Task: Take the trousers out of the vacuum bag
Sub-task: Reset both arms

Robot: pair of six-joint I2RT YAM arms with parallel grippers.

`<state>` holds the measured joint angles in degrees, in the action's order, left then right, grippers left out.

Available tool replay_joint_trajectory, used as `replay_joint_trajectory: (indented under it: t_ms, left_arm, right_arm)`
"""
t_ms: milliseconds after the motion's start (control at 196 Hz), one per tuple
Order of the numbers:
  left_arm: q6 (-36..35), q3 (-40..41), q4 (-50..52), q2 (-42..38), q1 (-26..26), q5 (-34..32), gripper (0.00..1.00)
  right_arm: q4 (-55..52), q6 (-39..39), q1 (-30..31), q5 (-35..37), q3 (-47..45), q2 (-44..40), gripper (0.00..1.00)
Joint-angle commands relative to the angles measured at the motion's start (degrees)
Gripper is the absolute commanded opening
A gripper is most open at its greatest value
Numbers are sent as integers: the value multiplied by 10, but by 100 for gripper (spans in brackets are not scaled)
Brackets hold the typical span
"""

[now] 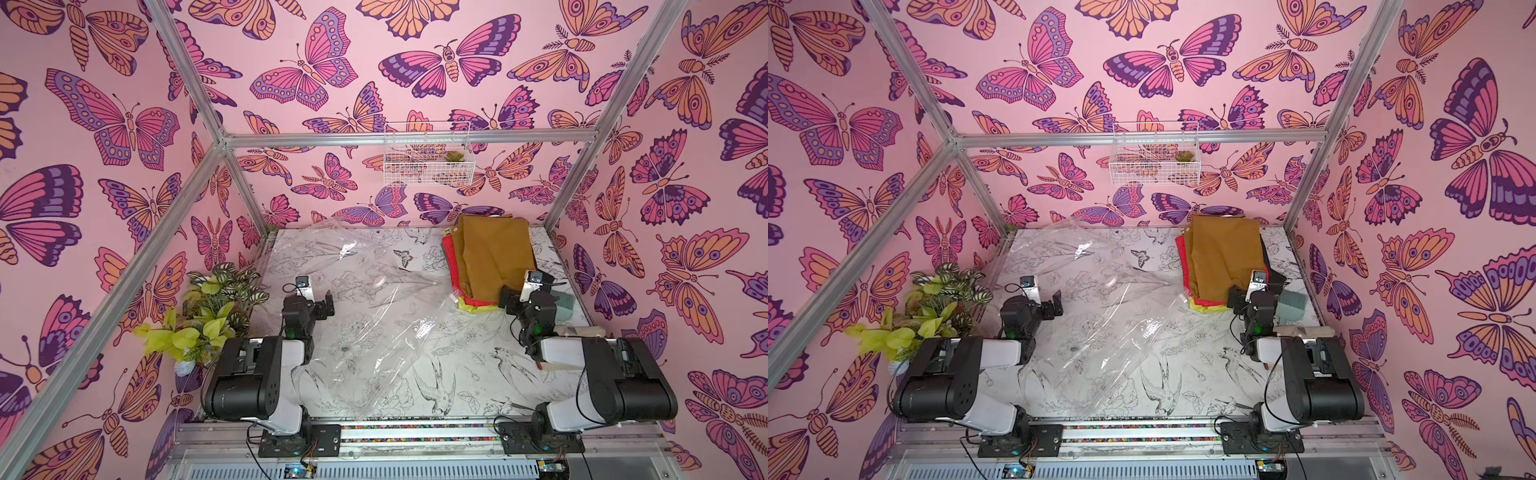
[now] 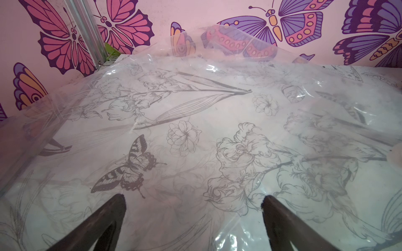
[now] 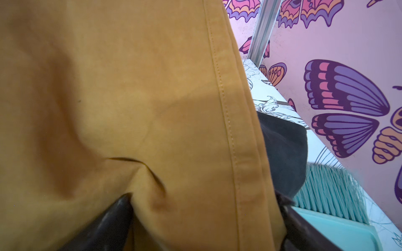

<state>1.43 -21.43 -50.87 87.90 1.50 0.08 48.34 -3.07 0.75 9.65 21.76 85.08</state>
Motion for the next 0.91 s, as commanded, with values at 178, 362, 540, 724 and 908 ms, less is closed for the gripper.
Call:
replay_joint_trajectory:
  t_ms: [178,362,540,724,908]
  left_arm:
    - [-9,-1,3,3,3,5,100]
    - [-9,-1,3,3,3,5,100]
    - [-9,-1,3,3,3,5,100]
    - [-9,-1,2,4,3,5,100]
    - [-9,-1,3,3,3,5,100]
  right_arm:
    - [-21,-1,1,-35,12,12,99]
    - [134,4,1,-41,-67,7,99]
    - [33,-10,2,-10,-5,20,99]
    - [-12,-7,2,-15,10,12,99]
    - [-14,-6,2,-16,10,12,99]
